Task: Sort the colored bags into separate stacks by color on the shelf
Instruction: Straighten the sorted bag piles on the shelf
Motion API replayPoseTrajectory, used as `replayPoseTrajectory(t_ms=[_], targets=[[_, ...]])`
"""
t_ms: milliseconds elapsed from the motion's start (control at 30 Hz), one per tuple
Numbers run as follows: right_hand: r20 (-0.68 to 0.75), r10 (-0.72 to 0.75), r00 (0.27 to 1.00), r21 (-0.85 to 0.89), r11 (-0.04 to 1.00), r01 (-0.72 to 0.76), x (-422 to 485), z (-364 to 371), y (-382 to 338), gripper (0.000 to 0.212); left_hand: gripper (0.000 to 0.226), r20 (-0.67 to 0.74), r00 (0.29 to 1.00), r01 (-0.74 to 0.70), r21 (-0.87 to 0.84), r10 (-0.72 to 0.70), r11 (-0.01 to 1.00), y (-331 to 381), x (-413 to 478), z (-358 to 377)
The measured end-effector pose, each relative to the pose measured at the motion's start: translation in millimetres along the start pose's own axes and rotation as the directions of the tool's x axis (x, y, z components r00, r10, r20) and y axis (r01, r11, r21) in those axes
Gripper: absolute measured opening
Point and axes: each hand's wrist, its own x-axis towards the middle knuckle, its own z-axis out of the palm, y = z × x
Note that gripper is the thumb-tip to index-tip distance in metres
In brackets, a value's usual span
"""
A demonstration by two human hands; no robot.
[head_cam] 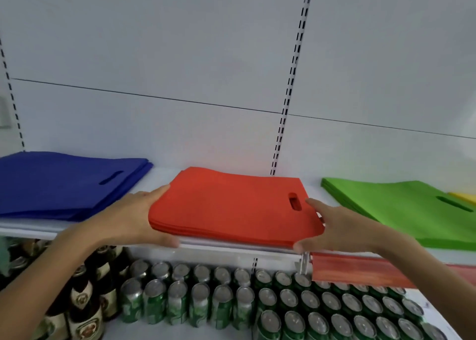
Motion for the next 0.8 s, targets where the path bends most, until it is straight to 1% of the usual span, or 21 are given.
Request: replayPoseTrajectory(t_ms=[67,167,267,400,467,533,567,600,667,800], targets=[[-0.044,0.001,0.999,0.027,1.000,0.000,1,1,0,0.106,0.125,-0.002,1.000,-0.023,-0.026,0.022,0.999,1,1,-2],[-0.115,0.015,0.993,0.015,1.000,-0.014,2,2,0,0.083,0.119,-0.011,1.000,-0.010,-0.062,0.009,0.998,4,2,-12],[-0.145,-0.004,0.989,-0.025,1.000,0.000,4,6,0,0.074,0.122,-0.041,0.999,-0.013,-0.042,0.011,0.999,1,6,-14],[-0.180,0.050,0.982,-0.053,0.997,-0.061,14,4,5,0.078,0.129,-0.087,0.996,-0.019,-0.033,0.016,0.999,3,15,-10],[-0.173,0.096,0.980,-0.071,0.991,-0.110,16,0,3,0.092,0.131,-0.092,0.996,-0.022,-0.043,0.018,0.999,4,19,-7],[-0.160,0.105,0.982,-0.065,0.991,-0.117,17,-3,3,0.115,0.132,-0.085,0.996,-0.026,-0.060,0.021,0.998,4,22,-6],[-0.153,0.100,0.983,-0.057,0.992,-0.109,16,-4,3,0.121,0.132,-0.078,0.997,-0.018,-0.063,0.013,0.998,5,23,-7],[-0.146,0.091,0.985,-0.050,0.994,-0.099,16,-3,4,0.117,0.132,-0.072,0.997,-0.009,-0.073,0.004,0.997,7,23,-7],[-0.137,0.084,0.987,-0.028,0.996,-0.088,16,-3,6,0.098,0.130,-0.044,0.999,0.016,-0.111,-0.021,0.994,12,21,-9],[-0.133,0.070,0.989,-0.005,0.997,-0.072,23,-6,11,0.086,0.126,0.014,0.998,0.067,-0.126,-0.066,0.990,20,21,-16]])
